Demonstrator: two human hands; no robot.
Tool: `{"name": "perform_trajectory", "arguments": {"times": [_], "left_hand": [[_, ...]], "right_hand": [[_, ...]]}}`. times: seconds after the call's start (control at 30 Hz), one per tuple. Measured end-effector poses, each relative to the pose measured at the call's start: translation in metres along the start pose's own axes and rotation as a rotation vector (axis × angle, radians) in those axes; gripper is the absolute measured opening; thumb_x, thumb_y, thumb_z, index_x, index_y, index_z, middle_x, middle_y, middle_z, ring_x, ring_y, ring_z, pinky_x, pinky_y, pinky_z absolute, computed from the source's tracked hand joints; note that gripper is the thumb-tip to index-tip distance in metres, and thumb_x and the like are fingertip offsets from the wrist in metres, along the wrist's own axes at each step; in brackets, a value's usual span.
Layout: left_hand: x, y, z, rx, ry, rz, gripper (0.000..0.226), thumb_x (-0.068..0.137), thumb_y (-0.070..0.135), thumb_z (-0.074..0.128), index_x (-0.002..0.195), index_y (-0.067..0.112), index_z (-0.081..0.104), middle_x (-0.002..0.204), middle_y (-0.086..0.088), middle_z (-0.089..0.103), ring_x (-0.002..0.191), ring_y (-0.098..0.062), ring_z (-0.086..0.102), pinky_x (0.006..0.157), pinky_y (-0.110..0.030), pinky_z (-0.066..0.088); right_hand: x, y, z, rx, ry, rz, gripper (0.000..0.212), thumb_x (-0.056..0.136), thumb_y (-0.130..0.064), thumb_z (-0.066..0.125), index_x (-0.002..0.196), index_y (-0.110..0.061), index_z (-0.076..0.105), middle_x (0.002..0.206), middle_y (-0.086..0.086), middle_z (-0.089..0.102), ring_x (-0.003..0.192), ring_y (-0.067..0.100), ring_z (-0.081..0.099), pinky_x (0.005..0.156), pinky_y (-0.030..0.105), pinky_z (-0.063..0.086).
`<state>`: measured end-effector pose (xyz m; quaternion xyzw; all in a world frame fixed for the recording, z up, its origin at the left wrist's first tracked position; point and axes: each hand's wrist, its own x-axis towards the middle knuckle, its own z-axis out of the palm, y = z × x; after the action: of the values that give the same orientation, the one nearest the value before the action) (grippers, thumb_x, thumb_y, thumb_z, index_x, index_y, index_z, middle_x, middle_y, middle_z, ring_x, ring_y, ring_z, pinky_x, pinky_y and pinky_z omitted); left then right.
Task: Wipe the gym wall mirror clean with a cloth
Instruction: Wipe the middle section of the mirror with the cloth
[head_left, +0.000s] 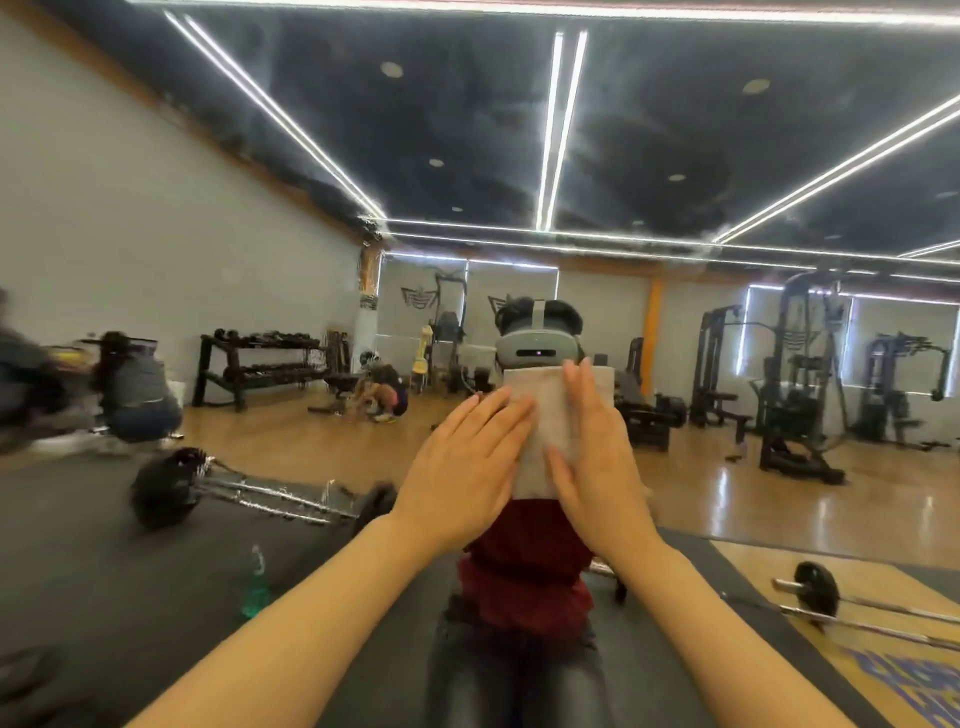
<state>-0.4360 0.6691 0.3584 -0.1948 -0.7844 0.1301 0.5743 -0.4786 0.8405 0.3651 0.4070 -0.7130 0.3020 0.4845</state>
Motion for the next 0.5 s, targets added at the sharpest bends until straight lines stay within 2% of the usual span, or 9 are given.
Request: {"name": "perform_trajectory", "arguments": {"times": [0.07, 0.1, 0.13, 0.2, 0.3, 0.4, 0.5], "left_hand": [[-0.002, -0.003, 0.004, 0.059, -0.056, -0.004, 0.052, 0.095, 0.029, 0.044, 0.142, 0.009, 0.05, 0.149, -0.009, 0.047, 0.14, -0.028, 0.041, 0.115, -0.043, 0.026], [-0.002, -0.002, 0.006, 0.079, -0.074, -0.009, 0.053, 0.095, 0.031, 0.043, 0.143, 0.009, 0.049, 0.15, -0.009, 0.046, 0.14, -0.029, 0.041, 0.115, -0.044, 0.026], [-0.002, 0.0, 0.007, 0.099, -0.086, -0.023, 0.054, 0.095, 0.034, 0.043, 0.142, 0.008, 0.05, 0.149, -0.01, 0.046, 0.14, -0.029, 0.041, 0.115, -0.045, 0.026], [0.004, 0.008, 0.008, 0.14, -0.088, -0.073, 0.056, 0.093, 0.04, 0.045, 0.135, 0.006, 0.056, 0.142, -0.012, 0.053, 0.134, -0.032, 0.046, 0.116, -0.045, 0.026], [0.019, 0.018, 0.013, 0.188, -0.078, -0.139, 0.061, 0.083, 0.051, 0.06, 0.126, 0.009, 0.053, 0.124, -0.014, 0.055, 0.119, -0.034, 0.047, 0.114, -0.051, 0.025], [0.024, 0.02, 0.018, 0.274, -0.079, -0.131, 0.078, 0.08, 0.057, 0.063, 0.146, 0.023, 0.037, 0.124, -0.013, 0.042, 0.117, -0.034, 0.042, 0.113, -0.055, 0.022], [0.019, 0.009, 0.016, 0.31, -0.058, -0.079, 0.08, 0.082, 0.056, 0.062, 0.15, 0.024, 0.036, 0.128, -0.014, 0.041, 0.121, -0.033, 0.041, 0.114, -0.054, 0.021]], "right_hand": [[-0.002, 0.003, -0.01, 0.062, -0.002, -0.002, 0.085, 0.092, 0.001, 0.058, 0.155, -0.024, 0.007, 0.16, 0.004, 0.023, 0.143, 0.012, 0.029, 0.119, 0.024, 0.022], [-0.004, 0.006, -0.014, 0.042, 0.012, -0.016, 0.088, 0.09, 0.004, 0.06, 0.155, -0.023, 0.007, 0.157, 0.007, 0.028, 0.14, 0.012, 0.033, 0.118, 0.022, 0.023], [-0.006, 0.008, -0.017, -0.011, 0.041, -0.03, 0.087, 0.087, 0.003, 0.065, 0.154, -0.018, 0.012, 0.153, 0.009, 0.034, 0.135, 0.014, 0.036, 0.116, 0.02, 0.025], [-0.009, 0.017, -0.022, -0.143, 0.126, -0.018, 0.083, 0.081, -0.003, 0.075, 0.15, -0.008, 0.027, 0.142, 0.015, 0.047, 0.128, 0.022, 0.043, 0.111, 0.028, 0.034], [-0.014, 0.029, -0.029, -0.223, 0.195, 0.041, 0.077, 0.08, -0.011, 0.078, 0.145, -0.006, 0.037, 0.131, 0.013, 0.054, 0.12, 0.025, 0.05, 0.101, 0.038, 0.042], [-0.021, 0.032, -0.03, -0.283, 0.164, 0.012, 0.071, 0.082, -0.011, 0.076, 0.143, -0.002, 0.04, 0.13, 0.013, 0.054, 0.12, 0.026, 0.05, 0.1, 0.038, 0.042], [-0.022, 0.03, -0.028, -0.39, 0.144, -0.015, 0.068, 0.087, -0.022, 0.069, 0.145, -0.005, 0.037, 0.14, 0.014, 0.049, 0.129, 0.028, 0.045, 0.107, 0.039, 0.035]]}}
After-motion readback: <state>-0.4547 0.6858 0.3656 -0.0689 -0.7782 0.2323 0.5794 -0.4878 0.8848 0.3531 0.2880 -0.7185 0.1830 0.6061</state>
